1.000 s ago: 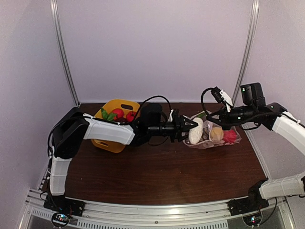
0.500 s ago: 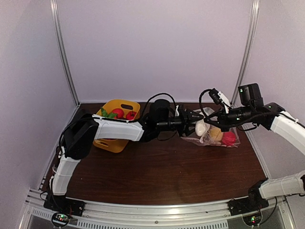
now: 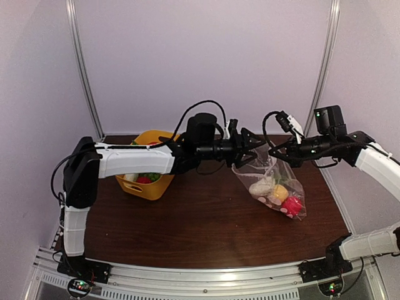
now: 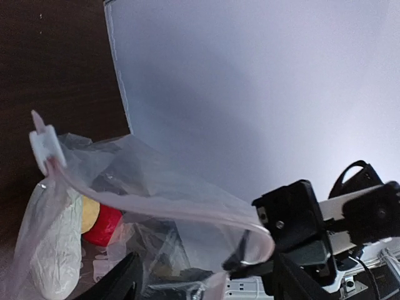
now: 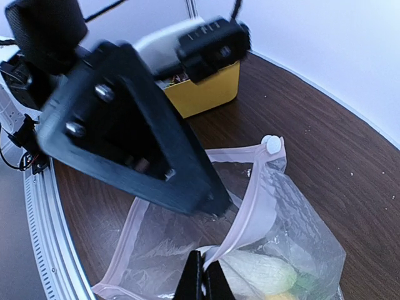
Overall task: Place the food in the zip-top bag and seal the zipper
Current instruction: Place the fake vegetable in the zipper food storage bag, then adjust the zipper on the food storage bag, then pick up the fake fruit from the bin, then place the fake fruit in the zipper food storage bag.
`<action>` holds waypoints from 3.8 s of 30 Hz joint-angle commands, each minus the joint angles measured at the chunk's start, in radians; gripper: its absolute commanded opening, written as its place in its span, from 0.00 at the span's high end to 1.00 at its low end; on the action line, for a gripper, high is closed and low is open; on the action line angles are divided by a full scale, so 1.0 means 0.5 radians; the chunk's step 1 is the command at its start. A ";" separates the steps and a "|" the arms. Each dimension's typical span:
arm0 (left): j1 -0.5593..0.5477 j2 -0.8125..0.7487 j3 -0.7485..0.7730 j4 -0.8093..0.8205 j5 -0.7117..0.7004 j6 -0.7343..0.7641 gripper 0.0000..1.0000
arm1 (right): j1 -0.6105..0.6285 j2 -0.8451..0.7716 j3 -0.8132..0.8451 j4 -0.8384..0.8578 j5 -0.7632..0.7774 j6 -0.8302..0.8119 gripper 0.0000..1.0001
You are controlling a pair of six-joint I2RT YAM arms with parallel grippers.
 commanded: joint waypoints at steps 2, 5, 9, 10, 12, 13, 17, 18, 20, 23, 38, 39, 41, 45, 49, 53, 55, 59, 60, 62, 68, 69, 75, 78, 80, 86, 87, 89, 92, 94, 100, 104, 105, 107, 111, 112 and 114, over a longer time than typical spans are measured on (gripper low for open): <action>0.001 -0.326 0.086 -0.211 -0.064 0.558 0.27 | -0.080 0.059 0.059 0.038 0.119 -0.025 1.00; 0.005 -0.458 0.064 -0.257 -0.060 0.814 0.27 | -0.135 0.098 0.122 0.025 0.285 -0.076 1.00; 0.021 -0.662 0.049 -0.724 -0.234 1.266 0.28 | -0.247 0.198 0.456 -0.143 0.417 -0.224 1.00; 0.033 -0.710 0.036 -0.852 -0.307 1.364 0.28 | -0.253 0.220 0.538 -0.184 0.478 -0.270 1.00; 0.068 -0.802 -0.015 -1.073 -0.467 1.552 0.28 | -0.255 0.243 0.654 -0.196 0.613 -0.339 1.00; 0.091 -0.846 -0.050 -1.168 -0.552 1.627 0.28 | -0.254 0.248 0.691 -0.180 0.673 -0.369 1.00; 0.197 -1.000 -0.192 -1.466 -0.798 1.847 0.28 | -0.100 0.285 0.701 -0.185 0.906 -0.505 1.00; 0.223 -1.036 -0.221 -1.528 -0.821 1.883 0.28 | -0.011 0.311 0.678 -0.250 0.967 -0.552 1.00; 0.277 -1.114 -0.289 -1.639 -0.940 1.938 0.27 | 0.165 0.349 0.589 -0.304 1.068 -0.631 1.00; 0.366 -1.208 -0.359 -1.799 -1.012 2.022 0.27 | 0.331 0.358 0.425 -0.281 1.165 -0.656 1.00; 0.615 -1.029 -0.442 -2.337 -1.242 2.231 0.22 | 0.368 0.300 -0.059 0.118 1.025 -0.457 1.00; 0.643 -1.007 -0.439 -2.356 -1.209 2.231 0.24 | 0.367 0.298 -0.069 0.145 1.011 -0.445 1.00; 0.688 -0.947 -0.405 -2.426 -1.192 2.240 0.27 | 0.367 0.298 -0.085 0.168 0.992 -0.437 1.00; 0.763 -0.879 -0.390 -2.479 -1.190 2.274 0.30 | 0.364 0.270 -0.149 0.220 0.995 -0.442 1.00; 0.872 -0.802 -0.374 -2.529 -1.179 2.292 0.29 | 0.351 0.199 -0.246 0.293 1.003 -0.445 1.00; 0.939 -0.694 -0.361 -2.542 -1.120 2.354 0.31 | 0.326 0.156 -0.306 0.328 0.995 -0.445 1.00; 0.961 -0.630 -0.337 -2.573 -1.077 2.371 0.32 | 0.320 0.148 -0.319 0.336 0.990 -0.443 1.00; 0.973 -0.509 -0.316 -2.608 -0.939 2.402 0.29 | 0.313 0.147 -0.337 0.343 0.962 -0.443 1.00; 0.973 -0.474 -0.308 -2.625 -0.935 2.399 0.27 | 0.313 0.147 -0.341 0.344 0.956 -0.444 1.00; 0.973 -0.400 -0.280 -2.689 -0.961 2.384 0.24 | 0.313 0.149 -0.342 0.345 0.949 -0.444 1.00; 0.973 -0.320 -0.315 -2.678 -0.968 2.397 0.35 | 0.310 0.154 -0.352 0.347 0.944 -0.447 1.00; 0.973 -0.321 -0.317 -2.672 -0.972 2.397 0.39 | 0.312 0.158 -0.352 0.348 0.944 -0.447 1.00; 0.973 -0.347 -0.259 -2.719 -1.001 2.399 0.55 | 0.313 0.178 -0.346 0.348 0.945 -0.444 1.00; 0.973 -0.407 -0.194 -2.793 -1.088 2.394 0.56 | 0.313 0.181 -0.346 0.349 0.950 -0.445 1.00; 0.973 -0.461 -0.137 -2.849 -1.158 2.386 0.56 | 0.313 0.185 -0.346 0.348 0.952 -0.441 1.00; 0.967 -0.693 0.038 -2.971 -1.166 2.366 0.60 | 0.310 0.212 -0.310 0.344 0.957 -0.405 1.00; 0.956 -0.734 0.061 -2.972 -1.126 2.364 0.60 | 0.310 0.221 -0.293 0.333 0.961 -0.395 1.00; 0.915 -0.803 0.130 -2.955 -1.043 2.360 0.62 | 0.310 0.239 -0.254 0.322 0.987 -0.366 1.00; 0.786 -0.885 0.190 -2.853 -0.917 2.338 0.62 | 0.309 0.265 -0.181 0.296 1.031 -0.329 1.00; 0.668 -0.934 0.208 -2.735 -0.857 2.318 0.63 | 0.310 0.282 -0.122 0.267 1.044 -0.288 1.00; 0.361 -1.018 0.168 -2.336 -0.535 2.194 0.63 | 0.310 0.372 0.138 0.070 0.939 -0.214 1.00; 0.252 -1.076 -0.016 -1.970 -0.420 2.120 0.63 | 0.309 0.427 0.289 -0.054 0.893 -0.163 1.00; 0.230 -1.092 -0.082 -1.863 -0.383 2.104 0.63 | 0.310 0.436 0.320 -0.070 0.876 -0.150 1.00; 0.175 -1.126 -0.219 -1.663 -0.394 2.047 0.63 | 0.310 0.456 0.385 -0.113 0.848 -0.109 1.00; 0.086 -1.195 -0.487 -1.149 -0.335 1.882 0.63 | 0.309 0.509 0.541 -0.212 0.806 -0.027 1.00; 0.067 -1.192 -0.535 -1.041 -0.321 1.835 0.63 | 0.309 0.523 0.579 -0.236 0.784 -0.011 1.00; 0.036 -1.177 -0.624 -0.815 -0.294 1.722 0.65 | 0.312 0.561 0.657 -0.271 0.746 0.019 1.00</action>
